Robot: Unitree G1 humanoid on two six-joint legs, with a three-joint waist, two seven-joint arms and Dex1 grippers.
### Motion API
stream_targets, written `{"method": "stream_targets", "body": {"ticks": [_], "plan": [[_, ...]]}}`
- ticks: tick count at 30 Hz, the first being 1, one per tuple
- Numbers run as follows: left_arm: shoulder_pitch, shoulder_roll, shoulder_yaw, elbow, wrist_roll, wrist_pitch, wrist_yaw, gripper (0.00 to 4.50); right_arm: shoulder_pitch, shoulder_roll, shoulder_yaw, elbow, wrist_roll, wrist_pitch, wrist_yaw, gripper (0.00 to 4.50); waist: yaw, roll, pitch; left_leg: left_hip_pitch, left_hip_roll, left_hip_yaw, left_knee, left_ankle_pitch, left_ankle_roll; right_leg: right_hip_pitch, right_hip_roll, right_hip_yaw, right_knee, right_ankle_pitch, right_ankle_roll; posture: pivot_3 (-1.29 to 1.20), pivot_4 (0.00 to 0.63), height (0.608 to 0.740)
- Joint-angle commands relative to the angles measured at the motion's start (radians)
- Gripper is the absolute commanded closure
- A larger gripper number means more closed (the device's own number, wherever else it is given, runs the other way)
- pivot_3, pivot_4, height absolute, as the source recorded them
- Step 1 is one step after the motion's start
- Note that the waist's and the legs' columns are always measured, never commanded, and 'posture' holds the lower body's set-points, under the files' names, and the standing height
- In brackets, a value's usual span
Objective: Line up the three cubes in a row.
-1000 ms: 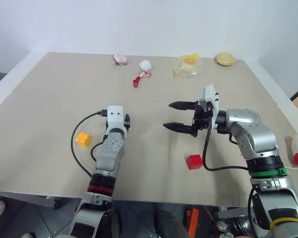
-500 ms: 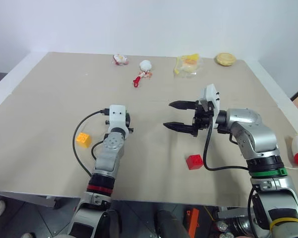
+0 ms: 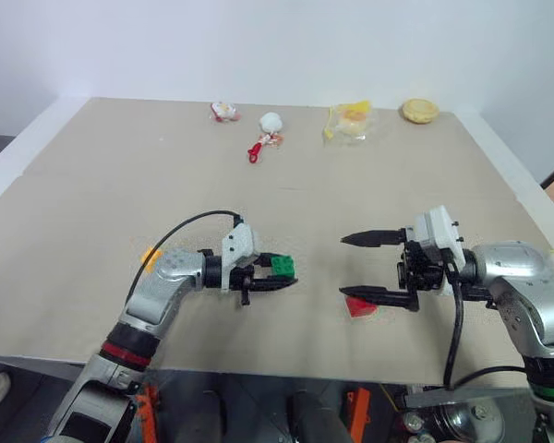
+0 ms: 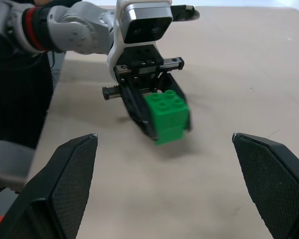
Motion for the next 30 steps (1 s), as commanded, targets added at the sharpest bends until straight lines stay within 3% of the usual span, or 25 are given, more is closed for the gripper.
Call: {"method": "stream_targets", "body": {"ticks": [1, 30], "plan": [[-0.021, 0.001, -0.019, 0.024, 0.011, -0.033, -0.055, 3.15, 0.034, -0.027, -0.061, -0.076, 0.032, -0.002, -0.013, 0.00, 0.000, 0.000, 0.000, 0.000, 0.000, 0.000, 0.001, 0.000, 0.000, 0.000, 0.000, 0.000, 0.000, 0.000, 0.000, 0.00, 0.150, 0.740], [-0.072, -0.065, -0.113, 0.170, 0.134, -0.130, -0.135, 3.15, 0.093, -0.072, -0.086, -0.139, 0.074, 0.050, -0.068, 0.00, 0.001, 0.000, 0.000, -0.001, 0.000, 0.000, 0.002, 0.000, 0.000, 0.000, 0.000, 0.000, 0.000, 0.000, 0.001, 0.00, 0.150, 0.740]]}}
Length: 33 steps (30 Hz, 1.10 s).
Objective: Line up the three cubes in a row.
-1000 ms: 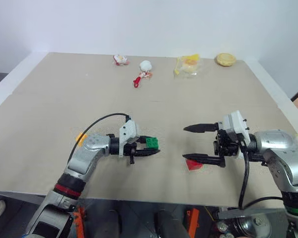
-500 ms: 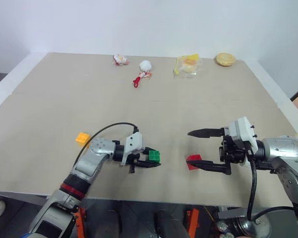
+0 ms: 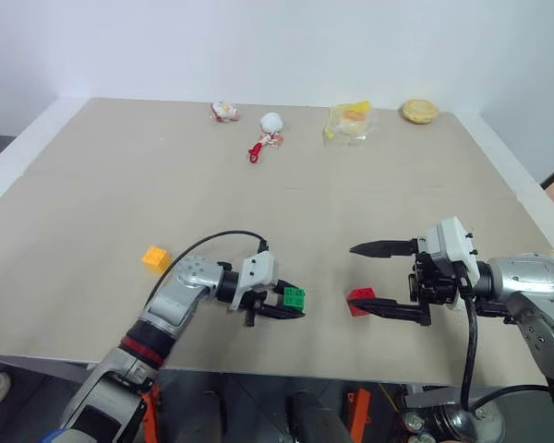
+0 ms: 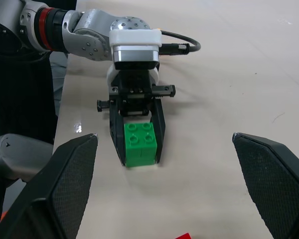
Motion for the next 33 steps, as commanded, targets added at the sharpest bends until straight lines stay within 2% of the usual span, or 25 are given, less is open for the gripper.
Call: {"method": "stream_targets", "body": {"ticks": [1, 18, 20, 26, 29, 33], "plan": [[-0.026, -0.006, 0.000, 0.014, 0.007, -0.021, -0.011, 3.15, 0.002, -0.018, -0.037, -0.040, 0.018, 0.000, -0.008, 0.00, 0.000, 0.000, 0.000, 0.000, 0.000, 0.000, 0.000, 0.000, 0.000, 0.000, 0.000, 0.000, 0.000, 0.000, 0.000, 0.00, 0.150, 0.740], [-0.054, -0.048, -0.001, 0.075, 0.019, -0.031, -0.029, 3.15, 0.033, -0.017, -0.041, -0.063, 0.022, 0.008, -0.039, 0.00, 0.001, 0.000, 0.000, 0.000, 0.000, 0.000, 0.001, 0.000, 0.000, 0.001, 0.000, 0.000, 0.000, 0.000, 0.001, 0.00, 0.150, 0.740], [-0.052, -0.046, 0.001, 0.071, 0.017, -0.027, -0.032, 2.10, 0.033, -0.017, -0.040, -0.061, 0.022, 0.007, -0.040, 0.00, 0.001, 0.000, 0.000, 0.000, 0.000, 0.000, 0.001, 0.000, 0.000, 0.001, 0.000, 0.000, 0.000, 0.000, 0.001, 0.00, 0.150, 0.740], [-0.046, -0.041, 0.016, 0.045, 0.001, -0.006, -0.035, 0.14, 0.026, -0.017, -0.034, -0.052, 0.021, 0.003, -0.037, 0.00, 0.001, 0.000, 0.000, 0.000, 0.000, 0.000, 0.001, 0.000, 0.000, 0.000, 0.000, 0.000, 0.000, 0.000, 0.001, 0.00, 0.150, 0.740], [-0.040, -0.034, 0.031, 0.015, -0.021, 0.011, -0.038, 0.06, 0.022, -0.019, -0.033, -0.047, 0.021, 0.002, -0.033, 0.00, 0.001, 0.000, 0.000, 0.000, 0.000, 0.000, 0.001, 0.000, 0.000, 0.000, 0.000, 0.000, 0.000, 0.000, 0.001, 0.00, 0.150, 0.740], [-0.023, -0.016, 0.098, -0.092, -0.122, 0.095, -0.037, 0.06, 0.012, -0.026, -0.039, -0.040, 0.027, 0.006, -0.023, 0.00, 0.000, 0.000, 0.000, 0.000, 0.000, 0.000, 0.001, 0.000, 0.000, 0.000, 0.000, 0.000, 0.000, 0.000, 0.001, 0.00, 0.150, 0.740]]}}
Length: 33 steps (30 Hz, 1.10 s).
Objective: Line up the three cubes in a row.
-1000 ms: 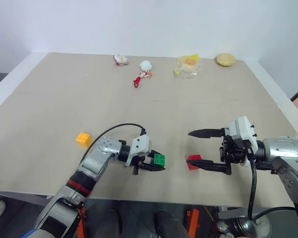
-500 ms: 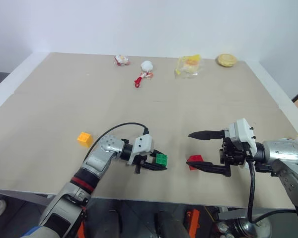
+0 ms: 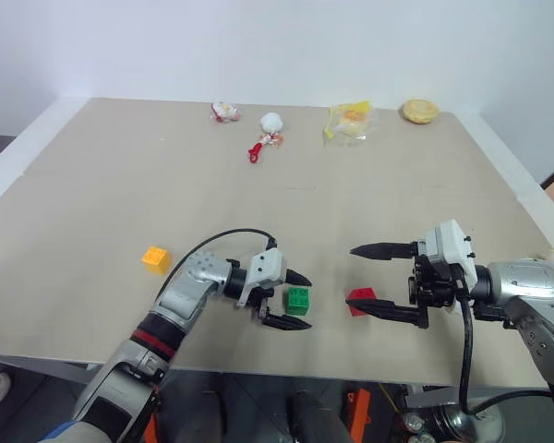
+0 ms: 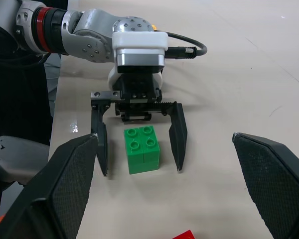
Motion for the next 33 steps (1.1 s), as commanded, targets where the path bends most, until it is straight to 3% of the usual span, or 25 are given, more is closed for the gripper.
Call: {"method": "stream_targets", "body": {"ticks": [1, 4, 11, 15, 18, 24, 33], "plan": [[0.010, 0.028, 0.099, -0.163, -0.126, 0.101, 0.016, 0.06, -0.025, -0.022, -0.038, -0.010, 0.029, -0.002, 0.018, 0.00, -0.001, 0.000, 0.000, 0.000, 0.000, 0.000, 0.000, 0.000, 0.000, 0.000, 0.000, 0.000, 0.000, 0.000, 0.000, 0.00, 0.150, 0.740], [0.028, 0.056, 0.163, -0.277, -0.199, 0.203, 0.072, 0.06, -0.048, -0.021, -0.041, -0.003, 0.045, 0.004, 0.022, 0.00, -0.002, 0.000, 0.000, 0.000, 0.001, 0.000, 0.000, 0.000, 0.000, 0.000, 0.000, 0.000, 0.000, 0.000, 0.000, 0.00, 0.150, 0.740], [0.086, 0.129, 0.408, -0.524, -0.273, 0.408, 0.416, 0.06, -0.238, 0.084, 0.030, 0.037, 0.074, 0.083, -0.098, 0.00, -0.002, 0.000, 0.000, 0.001, 0.002, -0.001, 0.000, 0.001, 0.001, 0.000, 0.002, -0.001, 0.001, 0.003, 0.001, 0.00, 0.150, 0.740], [0.183, 0.168, 0.580, -0.581, -0.282, 0.453, 0.596, 0.06, -0.329, 0.140, 0.094, 0.080, 0.042, 0.082, -0.117, 0.00, -0.002, 0.000, 0.000, 0.001, 0.002, 0.000, 0.000, 0.001, 0.001, 0.000, 0.002, -0.001, 0.001, 0.002, 0.001, 0.00, 0.150, 0.740], [0.319, 0.204, 0.682, -0.630, -0.305, 0.465, 0.637, 0.06, -0.384, 0.189, 0.131, 0.113, 0.043, 0.079, -0.108, 0.00, -0.006, 0.000, 0.000, 0.001, 0.003, 0.001, -0.002, 0.000, 0.001, -0.001, 0.002, -0.001, 0.000, 0.003, 0.002, 0.00, 0.150, 0.740], [0.513, 0.231, 0.729, -0.613, -0.289, 0.389, 0.635, 0.06, -0.442, 0.245, 0.181, 0.157, 0.036, 0.055, -0.050, 0.00, 0.005, -0.001, 0.001, 0.000, 0.004, 0.000, -0.004, 0.000, 0.000, -0.001, 0.002, -0.005, 0.000, -0.002, -0.005, 0.00, 0.150, 0.740], [0.524, 0.229, 0.692, -0.516, -0.264, 0.319, 0.642, 0.06, -0.473, 0.273, 0.209, 0.162, 0.019, 0.050, -0.017, 0.00, 0.001, -0.002, 0.000, 0.002, 0.009, 0.006, -0.003, 0.000, 0.000, -0.002, 0.002, -0.006, 0.000, 0.001, -0.008, 0.00, 0.150, 0.740]]}}
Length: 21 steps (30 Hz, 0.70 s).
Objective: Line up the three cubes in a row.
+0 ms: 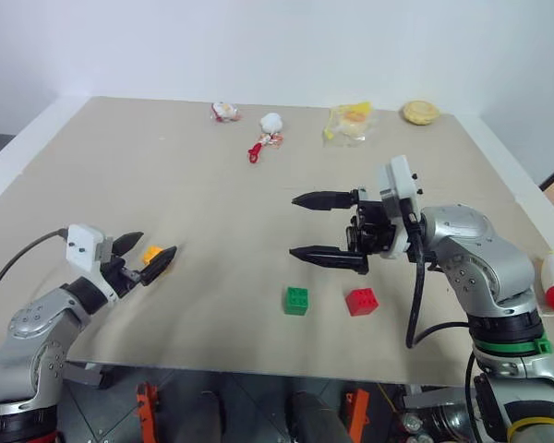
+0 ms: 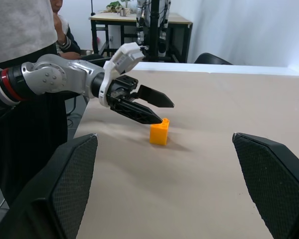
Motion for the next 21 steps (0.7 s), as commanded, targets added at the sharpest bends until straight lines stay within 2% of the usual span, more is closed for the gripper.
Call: {"method": "stream_targets", "body": {"ticks": [1, 13, 14, 21], "plan": [[-0.013, 0.011, -0.022, 0.034, 0.026, -0.039, 0.002, 0.06, -0.030, 0.007, 0.002, -0.012, 0.000, -0.011, 0.009, 0.00, 0.000, 0.000, 0.000, 0.000, 0.000, 0.000, 0.000, 0.000, 0.000, 0.000, 0.000, 0.000, 0.000, 0.000, 0.000, 0.00, 0.150, 0.740], [-0.033, 0.002, -0.096, 0.140, 0.099, -0.084, 0.029, 0.06, -0.007, -0.014, -0.021, -0.052, 0.011, 0.014, -0.008, 0.00, 0.000, 0.000, 0.000, -0.001, 0.000, 0.000, -0.001, 0.000, 0.000, -0.001, 0.001, 0.000, 0.000, 0.000, -0.001, 0.00, 0.150, 0.740], [-0.036, 0.000, -0.097, 0.142, 0.100, -0.086, 0.031, 0.58, -0.006, -0.015, -0.022, -0.054, 0.012, 0.016, -0.009, 0.00, 0.000, 0.000, 0.000, -0.001, 0.000, 0.000, -0.001, 0.000, 0.000, -0.001, 0.001, 0.000, 0.000, 0.000, -0.001, 0.00, 0.150, 0.740], [-0.042, -0.002, -0.106, 0.145, 0.099, -0.088, 0.043, 2.87, -0.004, -0.019, -0.030, -0.063, 0.021, 0.025, -0.010, 0.00, 0.000, 0.000, 0.000, -0.001, 0.001, 0.000, -0.001, 0.000, 0.000, -0.002, 0.001, 0.000, 0.000, 0.000, -0.001, 0.00, 0.150, 0.740]]}}
